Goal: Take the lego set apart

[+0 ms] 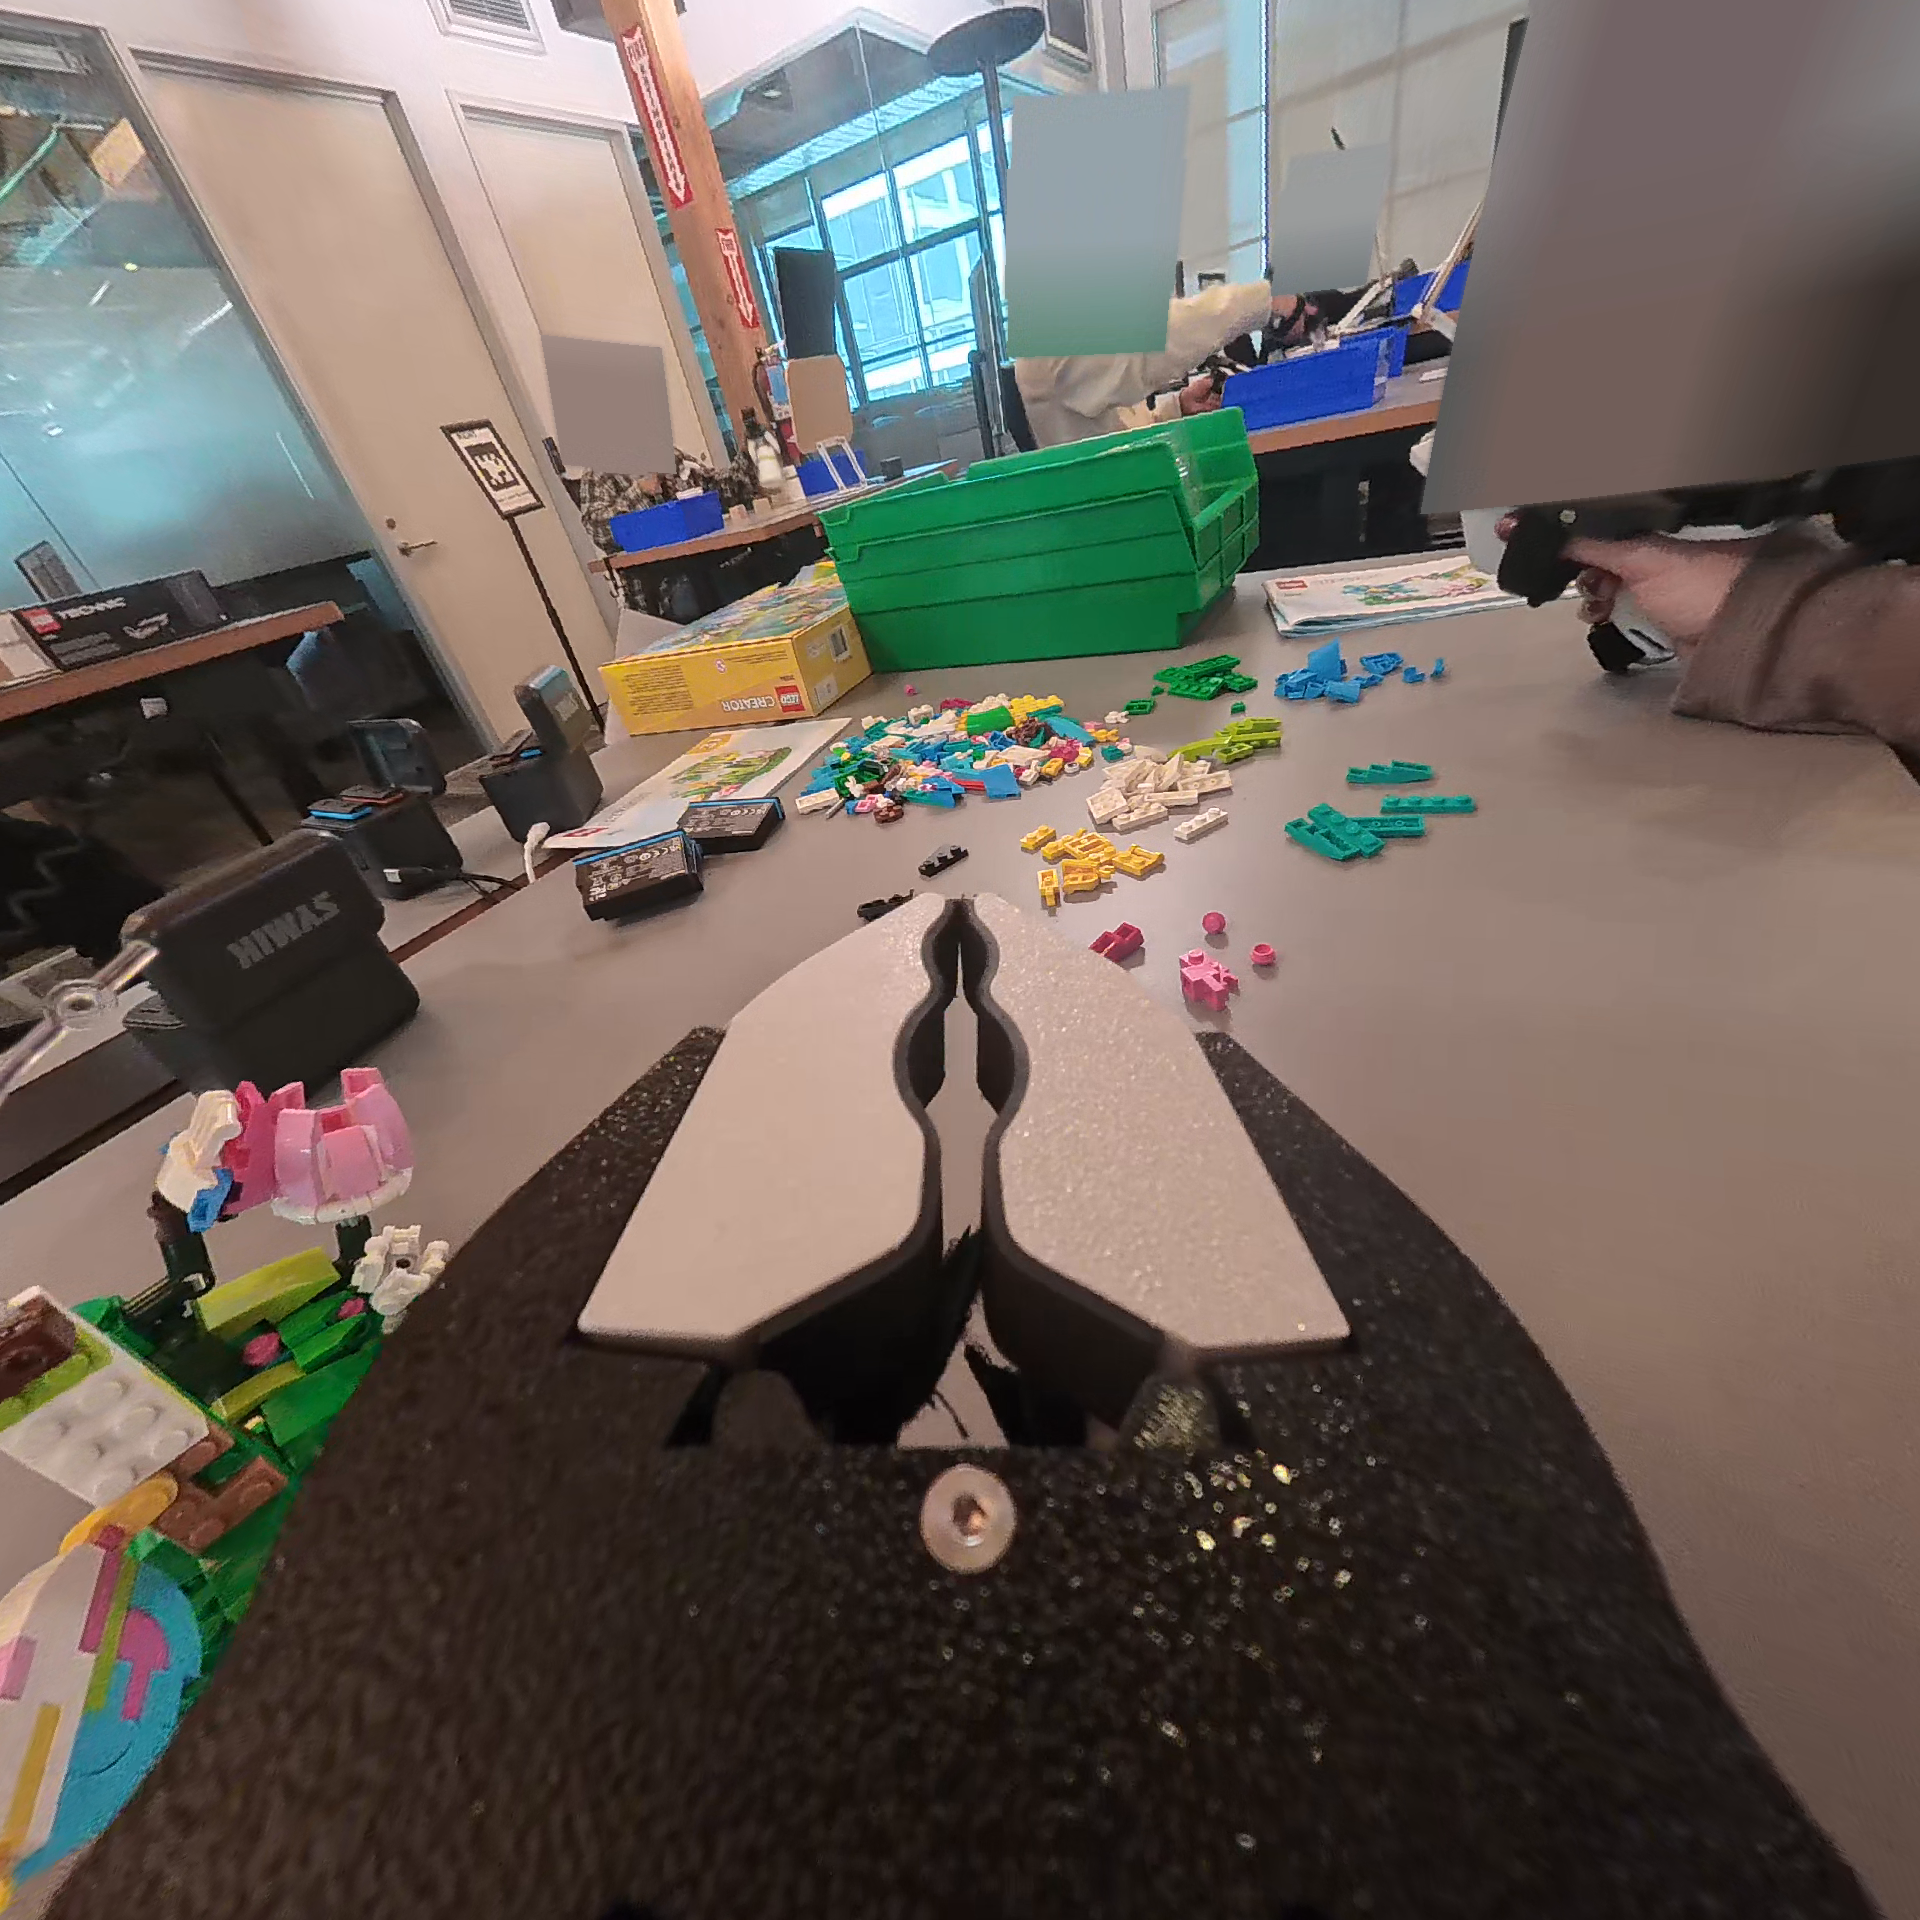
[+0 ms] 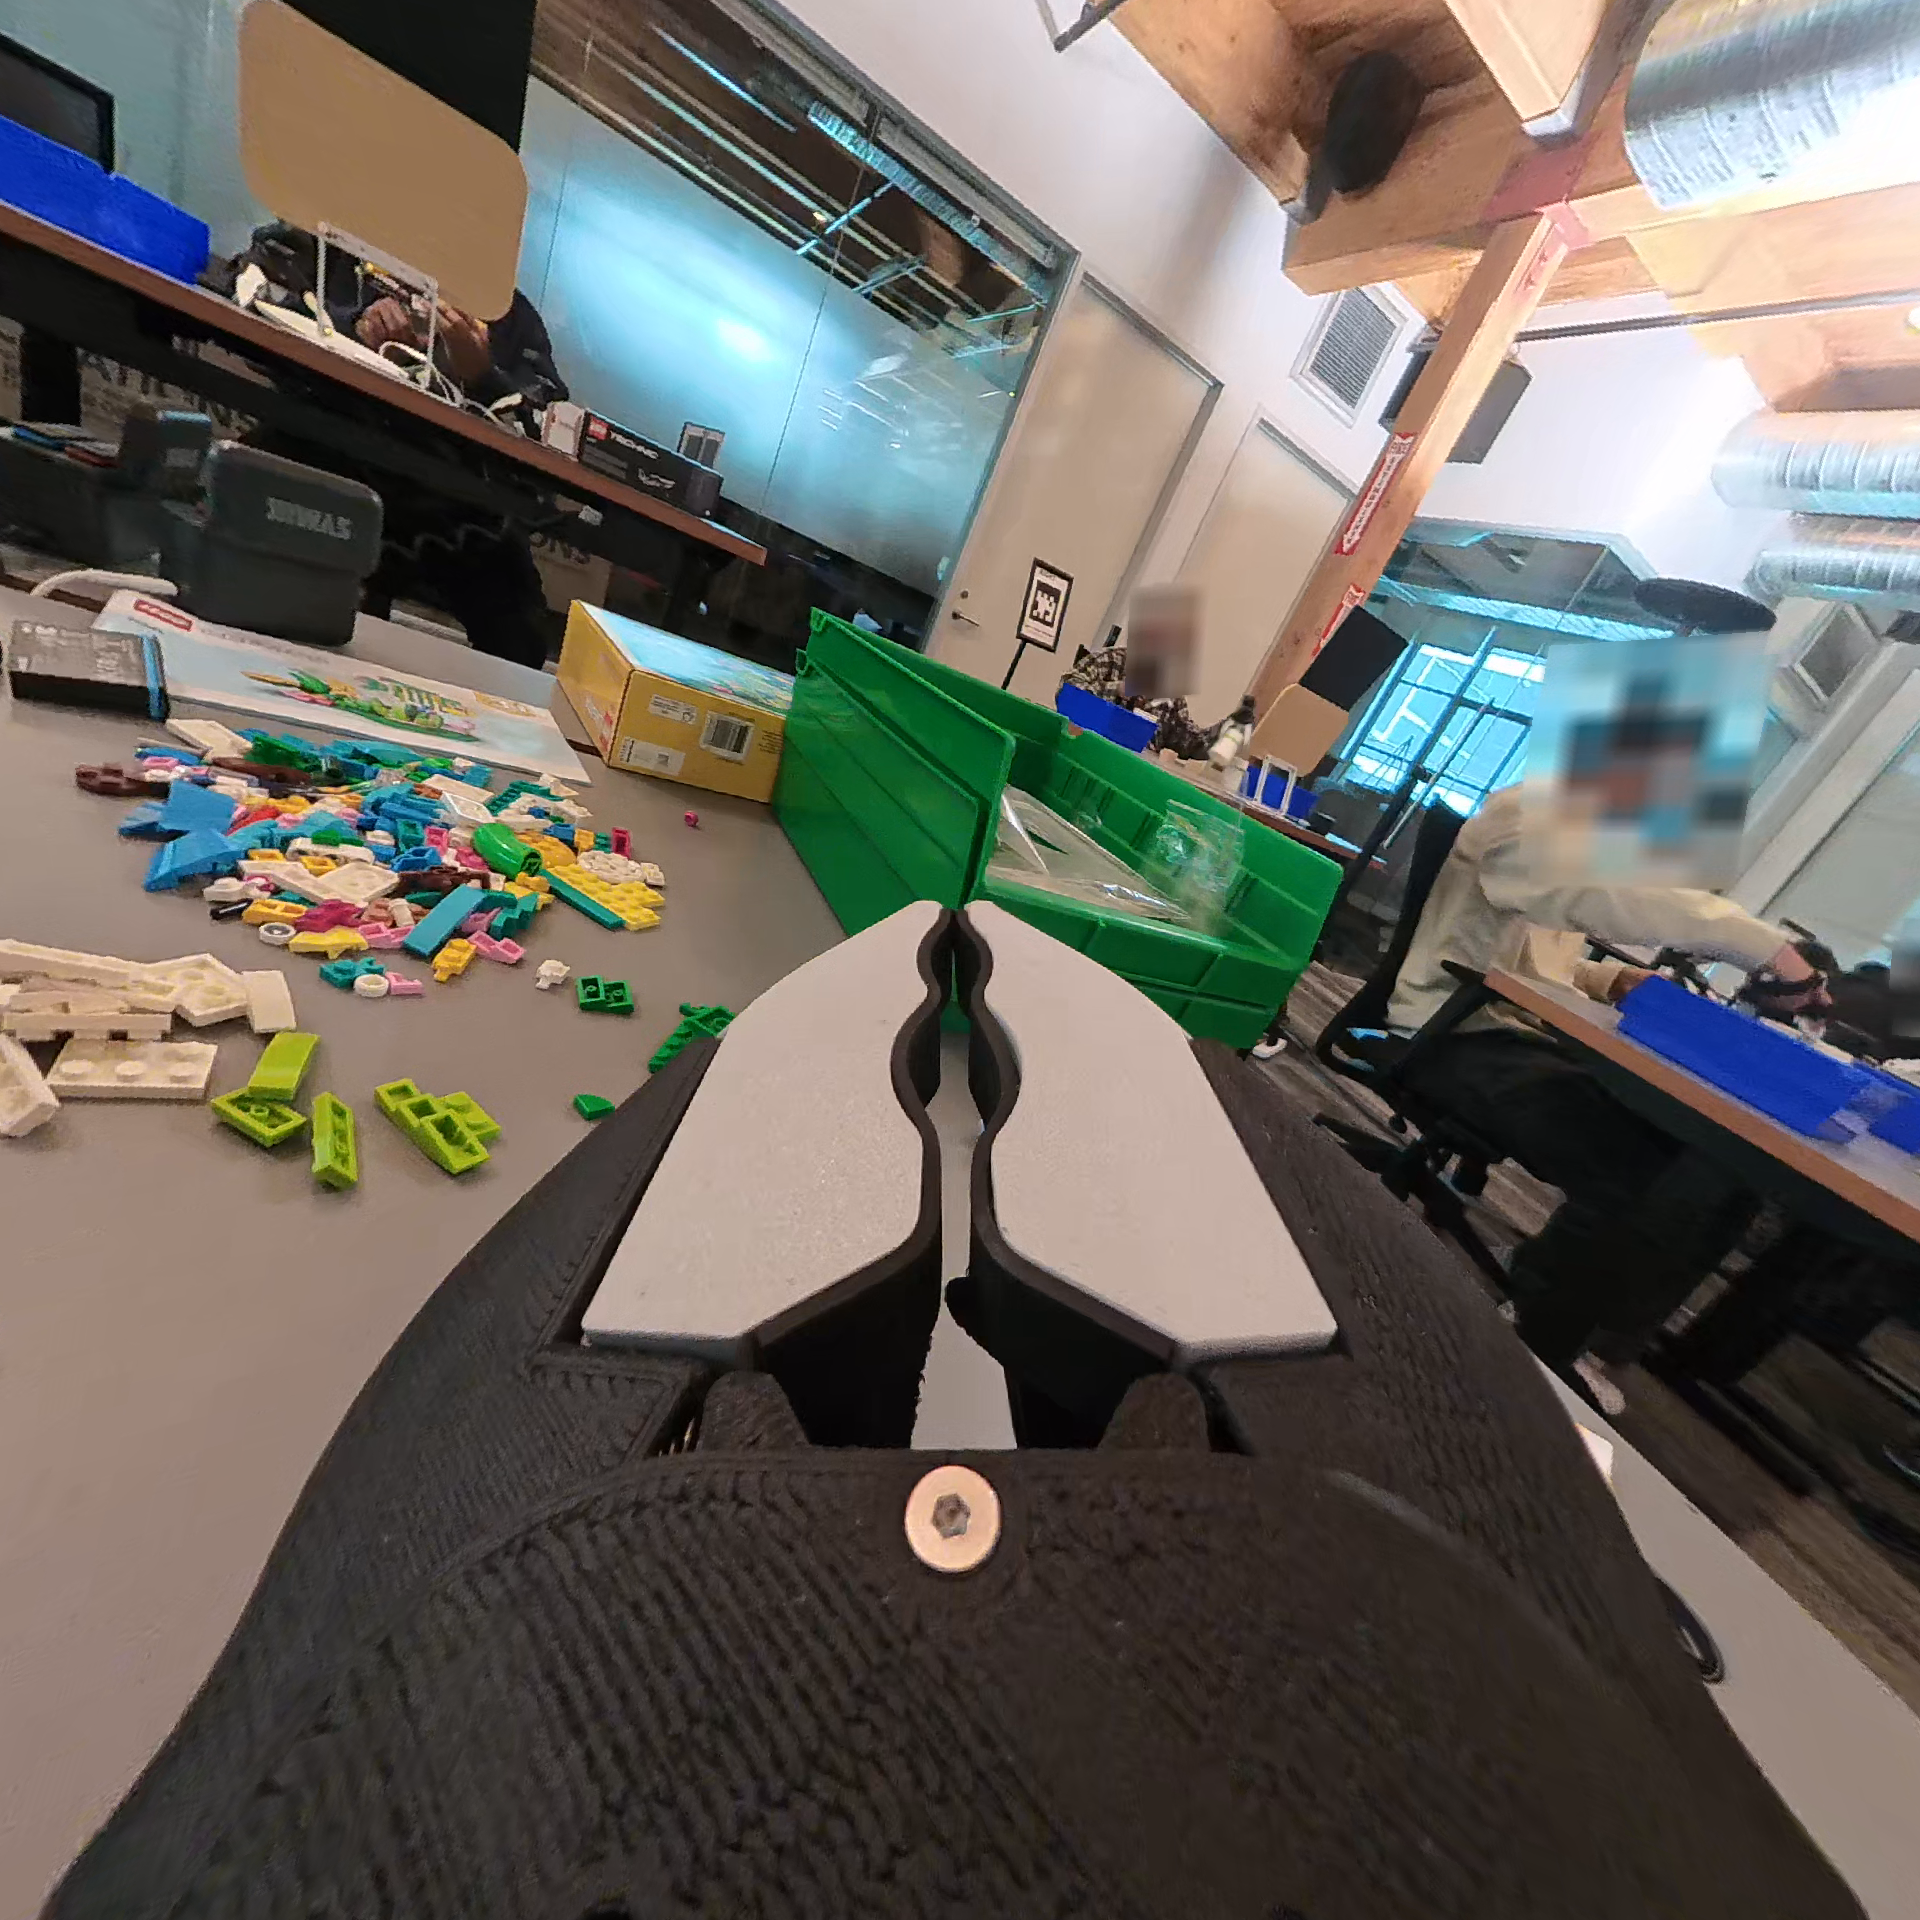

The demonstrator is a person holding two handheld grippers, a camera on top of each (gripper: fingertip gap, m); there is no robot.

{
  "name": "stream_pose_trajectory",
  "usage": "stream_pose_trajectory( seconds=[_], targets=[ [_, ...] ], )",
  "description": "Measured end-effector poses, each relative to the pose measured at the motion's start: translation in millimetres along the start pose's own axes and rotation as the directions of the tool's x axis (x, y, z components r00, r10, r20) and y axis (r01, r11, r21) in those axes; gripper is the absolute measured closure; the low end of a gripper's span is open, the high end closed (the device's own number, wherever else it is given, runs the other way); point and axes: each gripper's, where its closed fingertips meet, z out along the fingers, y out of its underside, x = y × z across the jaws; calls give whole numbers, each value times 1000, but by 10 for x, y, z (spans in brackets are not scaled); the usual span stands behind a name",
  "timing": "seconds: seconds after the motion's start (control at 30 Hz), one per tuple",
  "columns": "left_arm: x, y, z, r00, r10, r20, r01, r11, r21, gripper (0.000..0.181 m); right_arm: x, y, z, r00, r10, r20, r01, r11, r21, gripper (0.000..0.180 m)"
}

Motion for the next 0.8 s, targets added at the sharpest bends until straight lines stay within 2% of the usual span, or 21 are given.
stream_pose_trajectory(
  seconds=[0.5, 0.53, 0.6, 0.67, 0.73, 0.8],
  targets=[
    [3, 12, -6, 1000, -8, -13, 8, 1000, -11, 181, -184, -30, 2, 995, -42, 89, 41, 999, 11, 180],
    [3, 13, -6, 1000, -7, -14, 7, 1000, -11, 181, -233, -29, 10, 991, -36, 125, 35, 999, 6, 180],
    [7, 13, -7, 1000, -7, -16, 6, 1000, -12, 181, -439, 3, 49, 954, -6, 298, 16, 999, -30, 161],
    [6, 14, -8, 1000, -6, -15, 6, 1000, -13, 181, -665, 98, 112, 855, -3, 519, 66, 993, -102, 150],
    [13, 19, -5, 1000, -2, -16, 1, 1000, -17, 181, -770, 209, 242, 744, -32, 667, 193, 967, -169, 149],
    [22, 23, -2, 1000, 8, -17, -8, 1000, -21, 181, -776, 292, 486, 683, -49, 729, 307, 925, -225, 165]
  ],
)
